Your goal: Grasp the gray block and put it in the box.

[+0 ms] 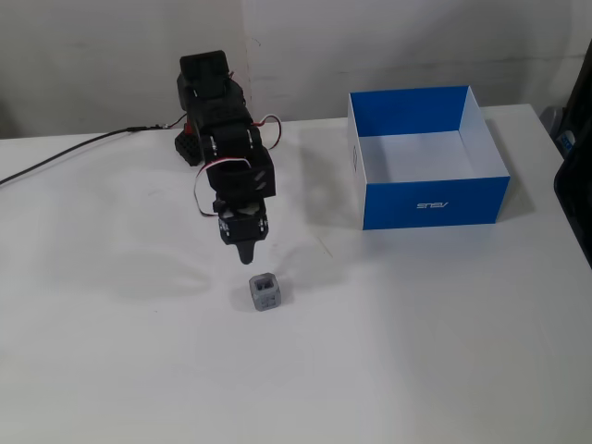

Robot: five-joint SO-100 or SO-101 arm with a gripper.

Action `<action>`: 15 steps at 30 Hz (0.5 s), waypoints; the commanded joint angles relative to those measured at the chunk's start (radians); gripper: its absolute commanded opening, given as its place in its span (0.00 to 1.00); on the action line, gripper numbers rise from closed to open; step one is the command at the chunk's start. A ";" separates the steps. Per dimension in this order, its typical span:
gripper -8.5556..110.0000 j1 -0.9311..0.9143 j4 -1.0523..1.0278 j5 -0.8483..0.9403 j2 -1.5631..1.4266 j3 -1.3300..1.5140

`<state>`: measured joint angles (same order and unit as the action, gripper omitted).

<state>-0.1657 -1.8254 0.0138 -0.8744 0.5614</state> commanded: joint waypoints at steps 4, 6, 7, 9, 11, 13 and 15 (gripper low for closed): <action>0.08 -0.008 0.083 0.009 -0.135 0.057; 0.09 -0.003 0.107 0.008 -0.135 0.078; 0.10 -0.002 0.117 0.005 -0.132 0.083; 0.13 0.000 0.132 0.008 -0.132 0.089; 0.15 0.000 0.141 0.011 -0.133 0.089; 0.16 -0.005 0.147 0.011 -0.133 0.089; 0.18 -0.011 0.149 0.011 -0.133 0.087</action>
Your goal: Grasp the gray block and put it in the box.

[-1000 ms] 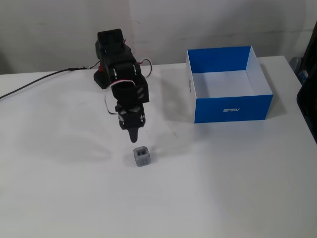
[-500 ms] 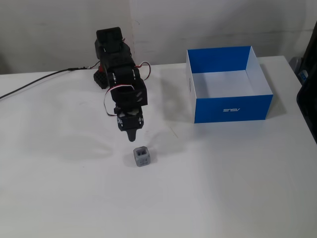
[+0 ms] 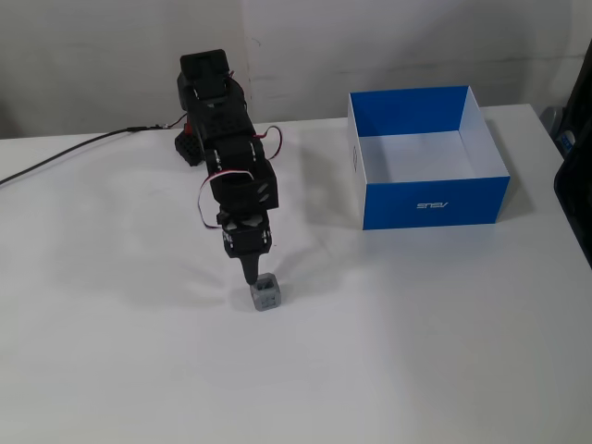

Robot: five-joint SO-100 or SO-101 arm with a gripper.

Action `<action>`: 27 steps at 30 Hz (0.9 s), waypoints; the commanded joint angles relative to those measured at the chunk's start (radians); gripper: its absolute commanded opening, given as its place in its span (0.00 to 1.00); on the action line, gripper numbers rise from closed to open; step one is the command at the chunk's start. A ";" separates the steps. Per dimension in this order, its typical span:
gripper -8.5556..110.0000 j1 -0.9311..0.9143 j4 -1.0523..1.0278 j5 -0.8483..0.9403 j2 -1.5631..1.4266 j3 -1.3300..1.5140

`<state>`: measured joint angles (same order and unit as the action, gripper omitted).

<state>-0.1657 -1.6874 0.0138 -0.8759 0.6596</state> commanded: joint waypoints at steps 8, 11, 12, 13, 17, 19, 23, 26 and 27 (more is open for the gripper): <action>0.22 -0.041 0.011 0.011 -0.130 -0.014; 0.23 -0.049 0.015 0.011 -0.124 -0.011; 0.24 -0.051 0.023 0.011 -0.123 -0.005; 0.24 -0.052 0.028 0.011 -0.120 0.000; 0.24 -0.054 0.054 0.011 -0.115 0.031; 0.24 -0.054 0.061 0.011 -0.107 0.037; 0.24 -0.054 0.077 0.011 -0.094 0.046; 0.24 -0.054 0.086 0.011 -0.094 0.060; 0.24 -0.054 0.091 0.011 -0.092 0.064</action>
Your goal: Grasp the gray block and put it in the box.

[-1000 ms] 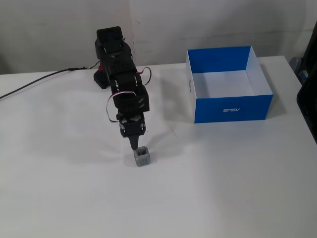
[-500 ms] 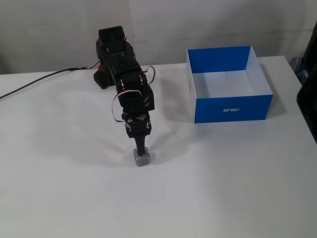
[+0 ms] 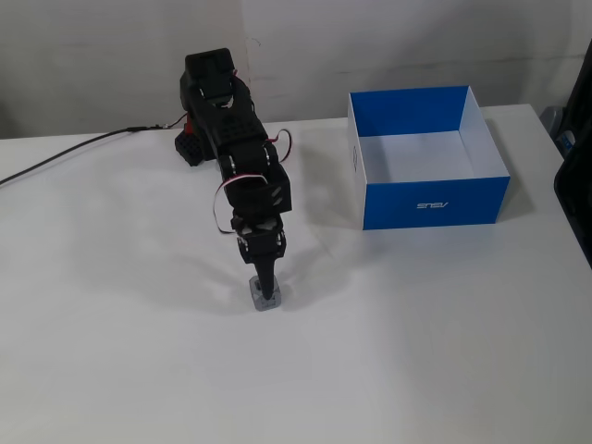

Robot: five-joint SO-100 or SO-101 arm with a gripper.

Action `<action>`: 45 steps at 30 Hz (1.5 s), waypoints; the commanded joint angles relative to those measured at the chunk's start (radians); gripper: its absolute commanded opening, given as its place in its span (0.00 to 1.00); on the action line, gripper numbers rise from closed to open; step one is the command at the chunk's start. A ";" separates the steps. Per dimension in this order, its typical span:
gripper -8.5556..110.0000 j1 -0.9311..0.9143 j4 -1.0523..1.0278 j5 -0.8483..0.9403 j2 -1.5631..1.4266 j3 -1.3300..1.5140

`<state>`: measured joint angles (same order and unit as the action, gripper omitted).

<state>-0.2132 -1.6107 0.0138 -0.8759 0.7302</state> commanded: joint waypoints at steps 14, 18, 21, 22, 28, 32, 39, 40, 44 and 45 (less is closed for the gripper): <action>0.18 -0.009 0.041 0.008 -0.078 0.021; 0.10 -0.009 0.037 -0.002 -0.066 0.014; 0.07 -0.008 0.040 0.003 -0.061 0.014; 0.07 -0.008 0.040 0.005 -0.061 0.014; 0.07 -0.012 0.020 0.006 -0.092 -0.037; 0.07 -0.021 -0.023 -0.005 -0.114 -0.129; 0.07 -0.064 -0.081 -0.006 -0.212 -0.163; 0.07 -0.072 -0.087 -0.006 -0.230 -0.158; 0.07 -0.117 -0.092 -0.006 -0.336 -0.094; 0.07 -0.126 -0.094 -0.006 -0.365 -0.077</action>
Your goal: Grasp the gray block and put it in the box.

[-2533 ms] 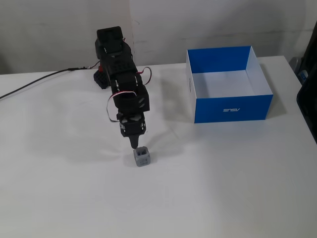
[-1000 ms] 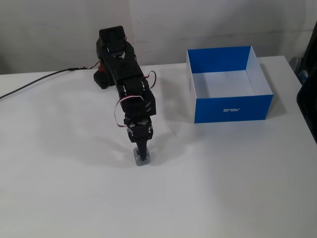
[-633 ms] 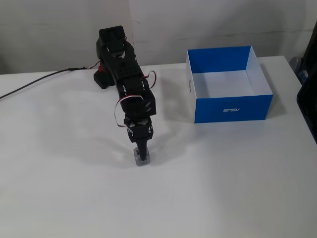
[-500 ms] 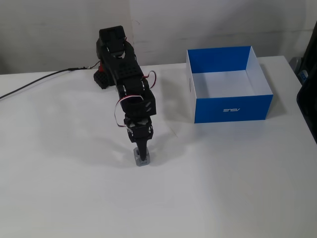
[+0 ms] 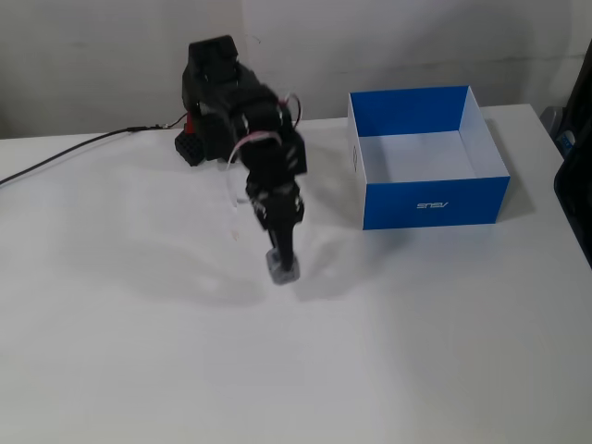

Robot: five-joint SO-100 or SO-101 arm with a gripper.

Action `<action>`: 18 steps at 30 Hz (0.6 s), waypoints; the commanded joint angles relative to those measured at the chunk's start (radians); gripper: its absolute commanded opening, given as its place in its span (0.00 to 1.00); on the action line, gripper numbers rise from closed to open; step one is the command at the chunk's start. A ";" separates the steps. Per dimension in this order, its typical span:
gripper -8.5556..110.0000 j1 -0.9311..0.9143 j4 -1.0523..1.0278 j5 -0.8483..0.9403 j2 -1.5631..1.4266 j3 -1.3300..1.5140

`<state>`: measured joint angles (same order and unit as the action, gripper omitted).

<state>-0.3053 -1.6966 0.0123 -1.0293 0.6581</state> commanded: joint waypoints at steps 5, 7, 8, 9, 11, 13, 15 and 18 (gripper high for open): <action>0.07 -0.094 -0.034 0.000 -0.327 0.032; 0.07 -0.123 -0.043 0.008 -0.364 0.037; 0.07 -0.137 -0.044 0.009 -0.377 0.037; 0.07 -0.153 -0.044 0.014 -0.391 0.035; 0.07 -0.186 -0.052 0.020 -0.414 0.035; 0.07 -0.221 -0.051 0.028 -0.445 0.055; 0.07 -0.255 -0.051 0.029 -0.476 0.074; 0.07 -0.318 -0.054 0.029 -0.529 0.117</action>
<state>-0.5614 -1.7457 0.0307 -1.4021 0.7716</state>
